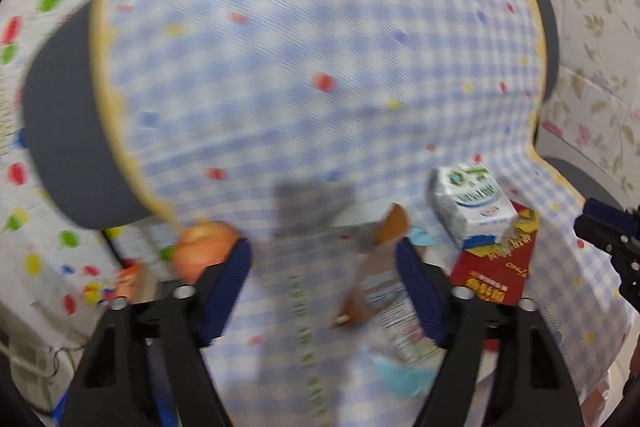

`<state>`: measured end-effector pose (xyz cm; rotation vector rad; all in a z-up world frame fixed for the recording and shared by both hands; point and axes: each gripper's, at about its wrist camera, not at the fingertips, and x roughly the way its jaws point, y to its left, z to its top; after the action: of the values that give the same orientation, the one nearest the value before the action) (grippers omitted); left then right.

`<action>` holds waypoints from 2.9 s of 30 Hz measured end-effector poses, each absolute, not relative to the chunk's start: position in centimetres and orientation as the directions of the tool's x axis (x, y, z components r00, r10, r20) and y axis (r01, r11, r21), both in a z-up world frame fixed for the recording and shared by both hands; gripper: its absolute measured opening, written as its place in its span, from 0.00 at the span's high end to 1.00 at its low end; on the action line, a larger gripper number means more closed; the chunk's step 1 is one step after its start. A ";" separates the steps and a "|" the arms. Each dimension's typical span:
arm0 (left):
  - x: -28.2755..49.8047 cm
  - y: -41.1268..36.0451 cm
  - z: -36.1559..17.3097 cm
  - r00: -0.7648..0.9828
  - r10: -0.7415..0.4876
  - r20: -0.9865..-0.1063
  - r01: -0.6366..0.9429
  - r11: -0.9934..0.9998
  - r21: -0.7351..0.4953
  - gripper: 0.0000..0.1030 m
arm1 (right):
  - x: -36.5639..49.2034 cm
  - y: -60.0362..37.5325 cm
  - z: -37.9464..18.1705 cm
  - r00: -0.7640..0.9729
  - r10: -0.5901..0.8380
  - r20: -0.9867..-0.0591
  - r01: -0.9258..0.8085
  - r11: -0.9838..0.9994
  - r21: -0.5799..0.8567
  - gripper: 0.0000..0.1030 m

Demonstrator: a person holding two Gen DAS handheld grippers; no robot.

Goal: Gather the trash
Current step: 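Grasp the white milk carton with the right tool while left grasps white tissue, then carry the milk carton and tissue over the pink bin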

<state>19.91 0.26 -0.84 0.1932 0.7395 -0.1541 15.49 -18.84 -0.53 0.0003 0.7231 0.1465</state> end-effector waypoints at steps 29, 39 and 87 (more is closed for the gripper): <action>18.1 2.7 -1.6 0.779 -0.099 -0.619 0.162 0.986 0.046 0.98 | 23.7 -20.7 -6.1 0.662 0.162 -0.732 0.002 0.976 0.218 0.25; 14.9 5.0 -1.1 0.774 -0.108 -0.624 0.131 0.991 -0.010 0.98 | 25.7 -15.4 -8.2 0.619 -0.069 -0.782 -0.016 0.995 -0.100 0.31; -10.7 -13.2 -2.9 0.555 -0.556 -0.619 0.624 0.770 -0.132 0.98 | -17.5 -28.3 -2.3 0.712 -0.136 -0.689 0.154 0.987 -0.035 0.30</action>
<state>-10.69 -13.25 -2.90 0.1073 0.6916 -0.6985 -17.47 -28.31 -2.31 0.0256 0.7624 -0.1606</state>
